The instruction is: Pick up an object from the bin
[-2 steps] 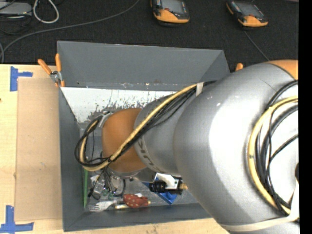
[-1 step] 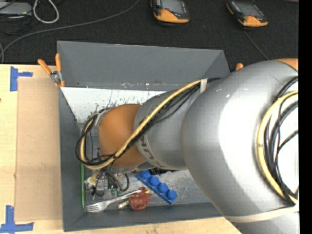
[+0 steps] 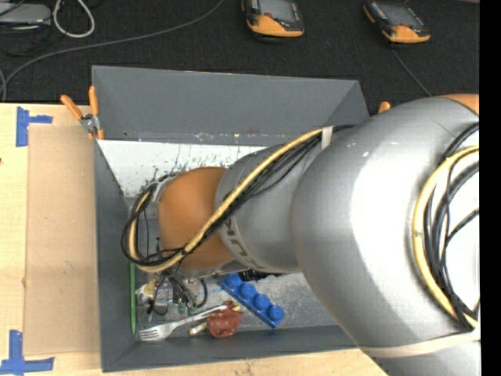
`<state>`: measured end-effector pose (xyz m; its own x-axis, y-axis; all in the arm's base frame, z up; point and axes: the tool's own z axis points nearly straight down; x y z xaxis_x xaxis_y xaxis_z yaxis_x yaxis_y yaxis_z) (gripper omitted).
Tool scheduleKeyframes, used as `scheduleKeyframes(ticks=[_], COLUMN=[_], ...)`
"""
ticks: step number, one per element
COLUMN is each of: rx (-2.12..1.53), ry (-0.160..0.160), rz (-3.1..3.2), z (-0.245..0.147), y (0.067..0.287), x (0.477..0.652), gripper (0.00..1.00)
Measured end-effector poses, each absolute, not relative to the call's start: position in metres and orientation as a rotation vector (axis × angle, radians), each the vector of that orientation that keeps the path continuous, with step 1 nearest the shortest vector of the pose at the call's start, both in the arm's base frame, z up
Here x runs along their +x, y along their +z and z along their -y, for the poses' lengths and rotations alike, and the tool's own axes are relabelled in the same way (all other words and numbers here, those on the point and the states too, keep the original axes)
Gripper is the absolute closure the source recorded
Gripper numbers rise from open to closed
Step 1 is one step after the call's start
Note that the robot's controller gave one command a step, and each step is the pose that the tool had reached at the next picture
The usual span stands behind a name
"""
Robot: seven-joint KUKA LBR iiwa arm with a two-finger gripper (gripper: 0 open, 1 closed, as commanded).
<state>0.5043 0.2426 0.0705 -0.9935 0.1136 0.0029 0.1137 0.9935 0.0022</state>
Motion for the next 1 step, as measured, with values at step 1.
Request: scheduleKeyframes(ticks=[1], rx=[-0.181], ry=[-0.003], rz=[3.133], z=[-0.2419], y=[0.0795], x=[0.5038], gripper=[1.00])
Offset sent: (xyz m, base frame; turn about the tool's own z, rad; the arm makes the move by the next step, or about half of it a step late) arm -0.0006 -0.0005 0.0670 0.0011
